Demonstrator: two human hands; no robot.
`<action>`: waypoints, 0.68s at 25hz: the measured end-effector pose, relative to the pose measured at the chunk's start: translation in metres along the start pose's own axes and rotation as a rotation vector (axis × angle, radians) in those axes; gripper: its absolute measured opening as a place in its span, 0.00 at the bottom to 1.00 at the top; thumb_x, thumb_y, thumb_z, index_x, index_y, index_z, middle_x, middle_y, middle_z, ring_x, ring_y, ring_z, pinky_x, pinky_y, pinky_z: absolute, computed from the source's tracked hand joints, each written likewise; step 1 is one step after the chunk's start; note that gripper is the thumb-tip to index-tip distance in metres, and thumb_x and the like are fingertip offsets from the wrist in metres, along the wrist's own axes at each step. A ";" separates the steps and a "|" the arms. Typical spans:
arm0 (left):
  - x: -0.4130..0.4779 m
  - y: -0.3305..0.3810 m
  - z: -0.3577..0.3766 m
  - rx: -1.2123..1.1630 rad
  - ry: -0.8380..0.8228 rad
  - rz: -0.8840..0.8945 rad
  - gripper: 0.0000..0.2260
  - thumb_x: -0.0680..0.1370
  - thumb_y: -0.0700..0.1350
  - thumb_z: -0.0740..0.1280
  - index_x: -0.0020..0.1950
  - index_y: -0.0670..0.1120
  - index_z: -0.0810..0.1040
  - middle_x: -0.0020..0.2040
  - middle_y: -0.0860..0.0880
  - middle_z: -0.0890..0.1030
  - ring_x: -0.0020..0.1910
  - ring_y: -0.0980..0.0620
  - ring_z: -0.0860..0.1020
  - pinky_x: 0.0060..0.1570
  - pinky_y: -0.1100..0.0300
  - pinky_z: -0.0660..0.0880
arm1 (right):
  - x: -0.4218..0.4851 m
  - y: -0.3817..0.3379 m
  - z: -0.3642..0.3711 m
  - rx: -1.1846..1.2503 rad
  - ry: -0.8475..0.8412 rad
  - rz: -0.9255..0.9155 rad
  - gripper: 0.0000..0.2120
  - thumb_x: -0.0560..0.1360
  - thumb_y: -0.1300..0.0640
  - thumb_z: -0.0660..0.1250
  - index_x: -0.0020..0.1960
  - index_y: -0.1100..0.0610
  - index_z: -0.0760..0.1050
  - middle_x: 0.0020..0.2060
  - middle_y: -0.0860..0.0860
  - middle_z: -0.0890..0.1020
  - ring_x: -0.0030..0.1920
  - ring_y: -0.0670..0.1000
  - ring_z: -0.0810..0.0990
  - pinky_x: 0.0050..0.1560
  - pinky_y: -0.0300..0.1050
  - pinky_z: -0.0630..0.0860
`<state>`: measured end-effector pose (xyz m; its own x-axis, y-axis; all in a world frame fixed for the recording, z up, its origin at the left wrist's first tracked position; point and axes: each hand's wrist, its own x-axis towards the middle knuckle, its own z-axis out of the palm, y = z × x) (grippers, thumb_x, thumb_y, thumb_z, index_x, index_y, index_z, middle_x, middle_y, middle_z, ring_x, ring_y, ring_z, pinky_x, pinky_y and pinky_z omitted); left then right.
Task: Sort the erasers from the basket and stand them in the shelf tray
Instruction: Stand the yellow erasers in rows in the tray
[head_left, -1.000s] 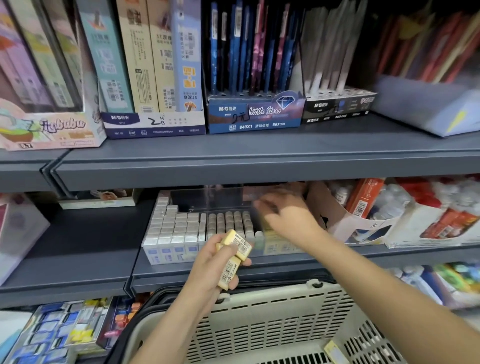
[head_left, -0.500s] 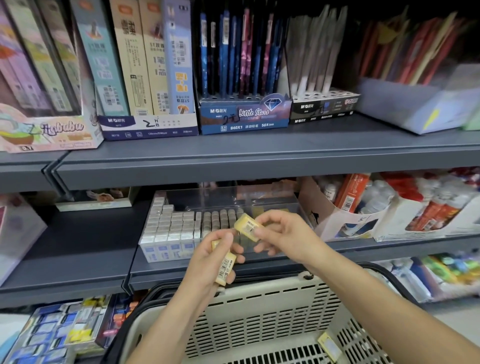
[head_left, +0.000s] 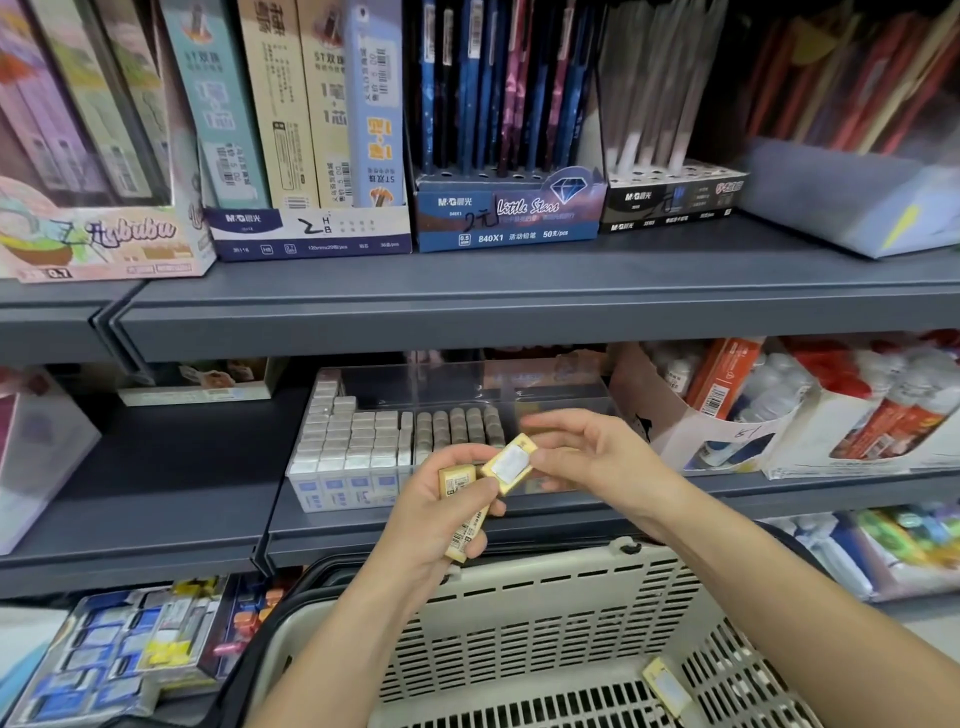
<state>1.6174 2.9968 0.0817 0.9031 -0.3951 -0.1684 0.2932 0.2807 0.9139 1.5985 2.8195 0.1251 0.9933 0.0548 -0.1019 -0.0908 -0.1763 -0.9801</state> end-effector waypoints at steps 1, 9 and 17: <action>0.000 0.001 0.000 -0.022 0.005 -0.010 0.10 0.74 0.33 0.67 0.51 0.45 0.80 0.38 0.47 0.82 0.33 0.53 0.78 0.19 0.65 0.65 | -0.001 -0.001 -0.001 -0.021 -0.041 -0.030 0.16 0.72 0.68 0.67 0.58 0.56 0.76 0.50 0.51 0.82 0.46 0.47 0.82 0.48 0.41 0.80; 0.006 0.003 0.000 -0.124 0.058 -0.062 0.13 0.72 0.46 0.68 0.54 0.41 0.77 0.34 0.45 0.79 0.29 0.52 0.76 0.18 0.65 0.65 | 0.040 -0.017 -0.035 -0.318 0.290 -0.053 0.06 0.73 0.58 0.68 0.50 0.56 0.78 0.35 0.45 0.81 0.27 0.36 0.78 0.30 0.26 0.72; 0.005 0.000 -0.010 -0.119 0.015 -0.051 0.11 0.75 0.32 0.64 0.56 0.42 0.74 0.42 0.45 0.84 0.42 0.47 0.84 0.34 0.57 0.79 | 0.112 0.004 -0.064 -0.831 0.245 -0.099 0.07 0.73 0.51 0.69 0.48 0.53 0.78 0.48 0.50 0.81 0.48 0.50 0.77 0.55 0.42 0.71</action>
<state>1.6252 3.0029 0.0769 0.8902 -0.3991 -0.2199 0.3734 0.3624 0.8539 1.7142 2.7626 0.1209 0.9899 -0.0883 0.1107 -0.0162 -0.8471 -0.5312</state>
